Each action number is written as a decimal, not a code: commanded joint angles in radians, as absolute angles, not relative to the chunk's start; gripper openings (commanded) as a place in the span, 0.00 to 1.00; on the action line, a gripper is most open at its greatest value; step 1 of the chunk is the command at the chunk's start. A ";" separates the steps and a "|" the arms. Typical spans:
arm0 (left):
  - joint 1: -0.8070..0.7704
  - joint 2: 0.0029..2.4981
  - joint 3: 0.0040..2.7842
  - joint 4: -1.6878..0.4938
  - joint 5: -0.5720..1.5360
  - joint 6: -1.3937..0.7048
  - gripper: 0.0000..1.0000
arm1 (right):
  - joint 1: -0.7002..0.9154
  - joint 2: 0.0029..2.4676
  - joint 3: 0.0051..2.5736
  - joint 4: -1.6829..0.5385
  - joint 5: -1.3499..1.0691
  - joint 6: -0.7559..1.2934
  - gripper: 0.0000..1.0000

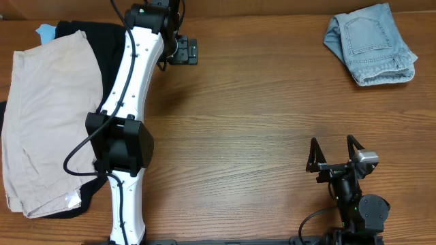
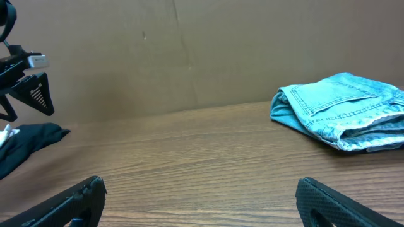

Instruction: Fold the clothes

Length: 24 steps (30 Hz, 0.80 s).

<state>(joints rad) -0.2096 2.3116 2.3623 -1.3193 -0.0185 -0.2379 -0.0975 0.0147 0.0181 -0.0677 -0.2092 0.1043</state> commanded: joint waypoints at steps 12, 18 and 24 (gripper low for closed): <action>-0.216 2.270 2.357 -1.320 -0.010 -0.259 1.00 | -0.093 0.003 0.008 -0.062 -0.203 0.104 1.00; -0.217 2.247 2.351 -1.375 -0.010 -0.259 1.00 | -0.093 0.003 0.008 -0.062 -0.203 0.104 1.00; -0.216 2.091 2.351 -1.578 -0.010 -0.258 1.00 | -0.093 0.003 0.008 -0.062 -0.203 0.104 1.00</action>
<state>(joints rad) -0.2096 2.2551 2.3463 -1.5303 -0.0185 -0.2379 -0.0971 0.0147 0.0181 -0.0681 -0.2092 0.1043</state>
